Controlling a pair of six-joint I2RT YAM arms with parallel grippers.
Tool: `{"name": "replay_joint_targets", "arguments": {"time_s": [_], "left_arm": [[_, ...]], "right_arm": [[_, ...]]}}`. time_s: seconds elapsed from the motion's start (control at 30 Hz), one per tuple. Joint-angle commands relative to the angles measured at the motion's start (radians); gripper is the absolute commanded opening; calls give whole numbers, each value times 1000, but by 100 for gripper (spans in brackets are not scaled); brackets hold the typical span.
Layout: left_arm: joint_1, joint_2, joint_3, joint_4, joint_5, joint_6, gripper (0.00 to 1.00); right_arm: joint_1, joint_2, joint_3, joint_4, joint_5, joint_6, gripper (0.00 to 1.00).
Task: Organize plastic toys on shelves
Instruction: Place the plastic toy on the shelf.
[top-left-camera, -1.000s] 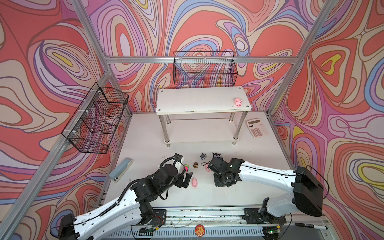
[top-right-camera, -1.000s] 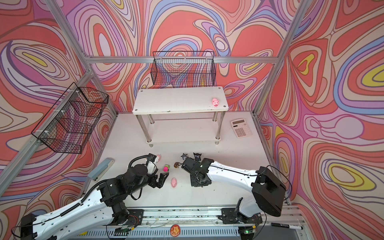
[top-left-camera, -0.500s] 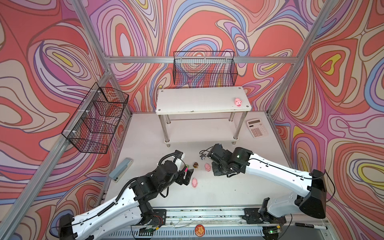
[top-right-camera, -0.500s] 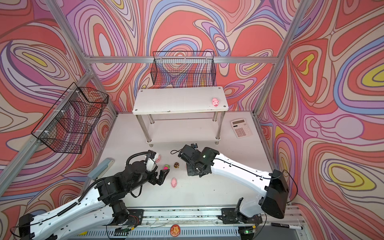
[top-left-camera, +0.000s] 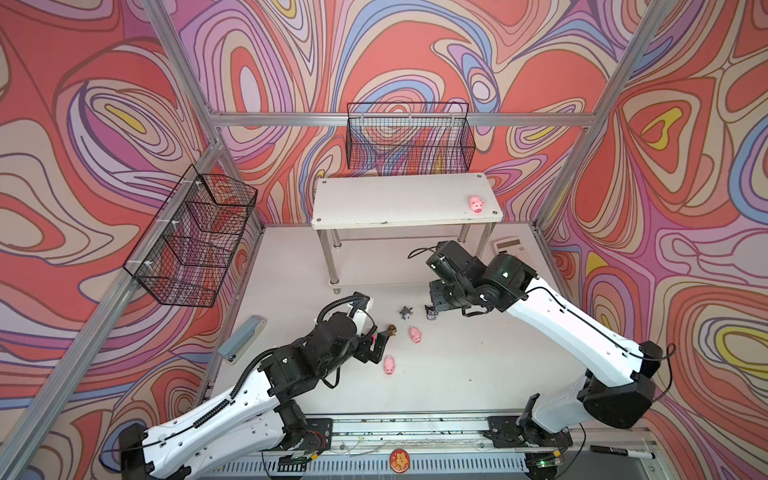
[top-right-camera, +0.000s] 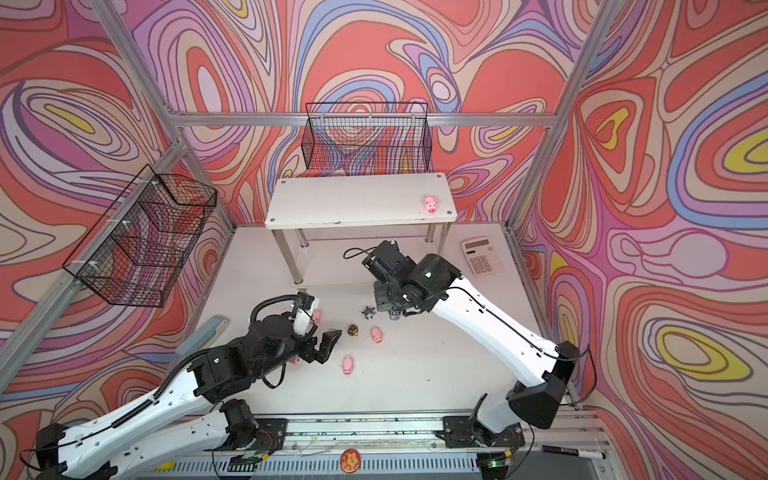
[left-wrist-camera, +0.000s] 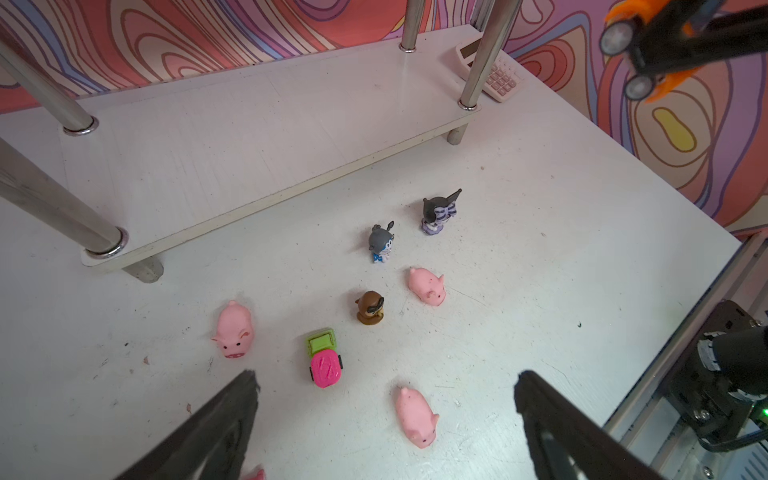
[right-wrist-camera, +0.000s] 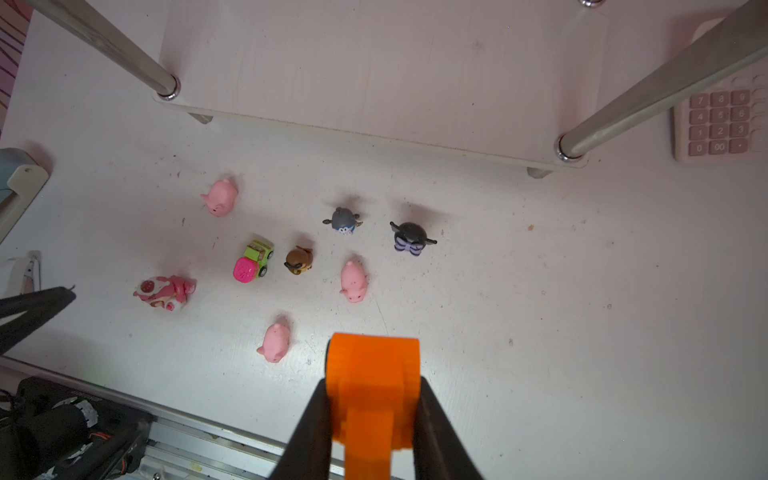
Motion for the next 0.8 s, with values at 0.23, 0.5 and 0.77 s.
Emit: {"name": "replay_joint_targets", "arguments": {"time_s": [0.23, 0.5, 0.77], "left_arm": [[-4, 106, 121, -4, -8, 103, 100], [-4, 176, 190, 20, -9, 185, 100], [-5, 218, 241, 36, -39, 235, 100]], "right_arm": [[-123, 123, 350, -82, 51, -163, 26], [-180, 242, 597, -88, 70, -252, 26], [-261, 389, 786, -66, 19, -313, 27]]}}
